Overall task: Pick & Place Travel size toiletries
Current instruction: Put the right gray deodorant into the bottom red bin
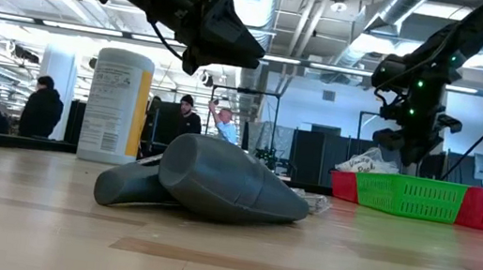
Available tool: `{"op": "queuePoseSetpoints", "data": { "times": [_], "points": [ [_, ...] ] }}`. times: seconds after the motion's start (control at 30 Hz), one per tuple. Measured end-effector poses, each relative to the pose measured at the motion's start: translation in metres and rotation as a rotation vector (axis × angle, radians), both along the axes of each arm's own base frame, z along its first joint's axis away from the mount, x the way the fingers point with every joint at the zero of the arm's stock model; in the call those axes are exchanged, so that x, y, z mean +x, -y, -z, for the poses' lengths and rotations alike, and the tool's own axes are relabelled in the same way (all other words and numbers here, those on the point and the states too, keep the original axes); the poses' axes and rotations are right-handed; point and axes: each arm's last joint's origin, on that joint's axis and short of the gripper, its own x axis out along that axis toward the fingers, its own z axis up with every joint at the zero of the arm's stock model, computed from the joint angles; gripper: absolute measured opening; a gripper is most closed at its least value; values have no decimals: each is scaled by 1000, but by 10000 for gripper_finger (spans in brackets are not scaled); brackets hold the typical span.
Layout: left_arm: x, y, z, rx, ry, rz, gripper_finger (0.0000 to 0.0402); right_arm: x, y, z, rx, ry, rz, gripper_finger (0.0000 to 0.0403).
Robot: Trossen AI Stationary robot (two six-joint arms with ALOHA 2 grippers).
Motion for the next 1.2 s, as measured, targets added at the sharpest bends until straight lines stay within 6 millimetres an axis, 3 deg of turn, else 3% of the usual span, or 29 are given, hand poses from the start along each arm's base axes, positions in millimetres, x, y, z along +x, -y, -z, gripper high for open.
{"op": "queuePoseSetpoints", "data": {
  "times": [0.23,0.43,0.6,0.9,1.2],
  "points": [
    [0,1,0,-41,-3,7,102,9,-23,-27,-94,93,-92,107],
    [-1,9,1,-139,-17,82,102,25,-69,-59,-89,327,-358,108],
    [-2,22,2,-141,-29,127,102,43,-110,-71,-42,454,-634,109],
    [-13,59,10,-162,-76,168,102,77,-173,-71,8,527,-978,109],
    [-31,78,30,-256,-139,111,102,112,-230,-40,141,492,-1236,109]
  ]
}}
